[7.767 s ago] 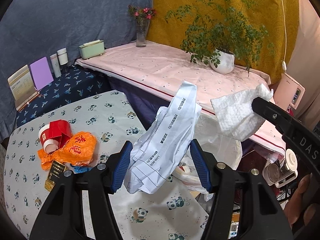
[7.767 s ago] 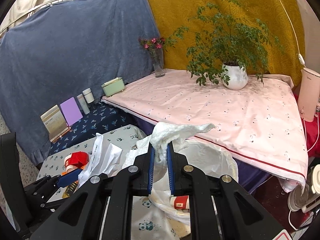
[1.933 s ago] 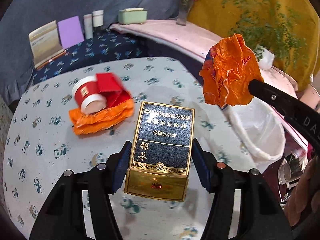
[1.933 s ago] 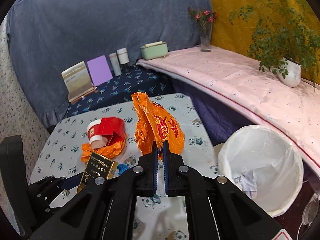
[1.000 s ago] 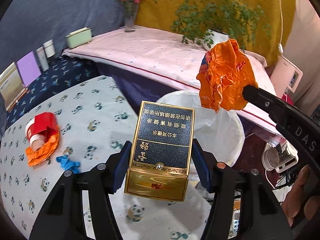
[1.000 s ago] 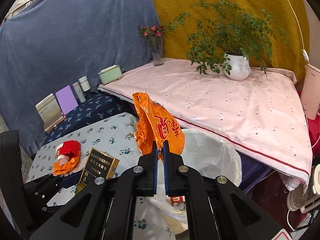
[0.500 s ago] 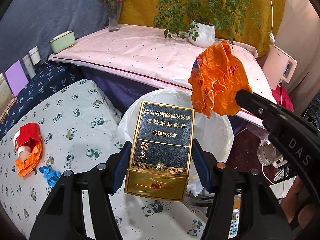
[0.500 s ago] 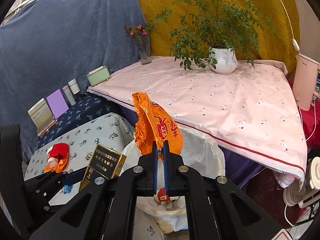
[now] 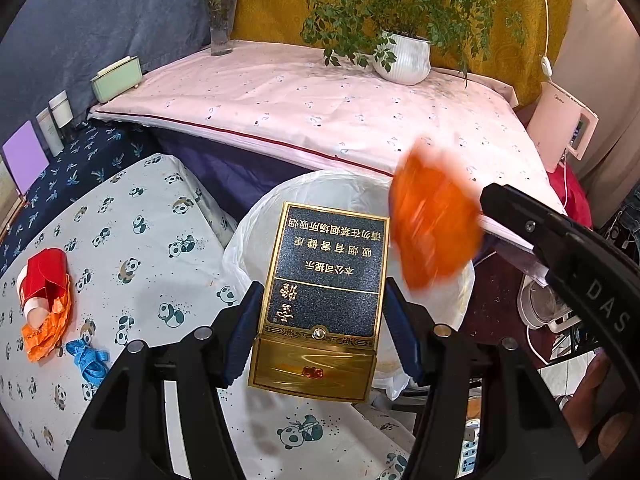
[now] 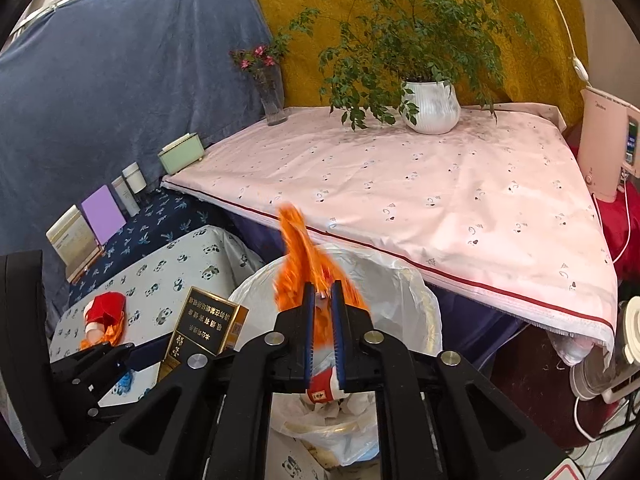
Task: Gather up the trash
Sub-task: 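Carry the gold box and orange bag over the white bin, then open both grippers over the bin to drop the box and bag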
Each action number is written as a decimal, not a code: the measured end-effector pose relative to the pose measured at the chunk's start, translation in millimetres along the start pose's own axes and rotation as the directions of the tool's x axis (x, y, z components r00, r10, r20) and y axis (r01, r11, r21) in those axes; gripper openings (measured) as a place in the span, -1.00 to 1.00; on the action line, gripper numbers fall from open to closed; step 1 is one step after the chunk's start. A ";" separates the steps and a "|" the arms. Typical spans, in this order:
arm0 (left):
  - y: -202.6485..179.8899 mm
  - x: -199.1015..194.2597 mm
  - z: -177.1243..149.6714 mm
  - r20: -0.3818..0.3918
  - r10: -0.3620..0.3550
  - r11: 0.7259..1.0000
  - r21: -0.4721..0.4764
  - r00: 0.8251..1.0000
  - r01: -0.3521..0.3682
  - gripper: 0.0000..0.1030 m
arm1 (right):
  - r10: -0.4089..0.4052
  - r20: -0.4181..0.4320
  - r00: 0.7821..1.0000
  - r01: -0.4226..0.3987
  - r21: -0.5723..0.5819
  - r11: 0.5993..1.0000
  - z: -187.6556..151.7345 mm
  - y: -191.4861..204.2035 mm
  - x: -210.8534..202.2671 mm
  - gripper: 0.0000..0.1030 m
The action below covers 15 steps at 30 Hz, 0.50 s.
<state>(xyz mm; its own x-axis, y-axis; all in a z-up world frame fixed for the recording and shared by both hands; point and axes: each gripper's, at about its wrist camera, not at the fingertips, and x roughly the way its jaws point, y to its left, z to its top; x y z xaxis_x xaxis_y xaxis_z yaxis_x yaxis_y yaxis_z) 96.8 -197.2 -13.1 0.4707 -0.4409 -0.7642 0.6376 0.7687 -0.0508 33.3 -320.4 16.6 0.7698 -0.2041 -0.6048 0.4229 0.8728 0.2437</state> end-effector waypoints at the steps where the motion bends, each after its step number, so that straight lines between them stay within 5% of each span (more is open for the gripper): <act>1: 0.1 1.3 0.0 -0.002 -0.001 1.000 0.000 1.000 0.001 0.10 | -0.001 0.000 1.000 0.001 0.006 1.000 -0.3 -1.8 0.5 -0.67; 12: -7.9 16.9 5.4 -0.012 0.001 1.000 0.011 1.000 -0.001 0.12 | -0.017 0.001 1.000 0.017 -0.001 1.000 -0.3 -6.2 0.8 -0.65; 15: -8.9 17.7 6.8 -0.003 0.013 1.000 0.014 1.000 -0.013 0.35 | -0.018 0.002 1.000 0.018 0.001 1.000 -0.4 -6.9 0.1 -0.64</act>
<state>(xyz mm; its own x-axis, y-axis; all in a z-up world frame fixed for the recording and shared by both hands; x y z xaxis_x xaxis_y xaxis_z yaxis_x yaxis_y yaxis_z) 103.6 -215.0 -21.8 0.4766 -0.4296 -0.7670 0.6400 0.7677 -0.0323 30.3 -326.3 14.6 0.7629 -0.2207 -0.6077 0.4373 0.8684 0.2336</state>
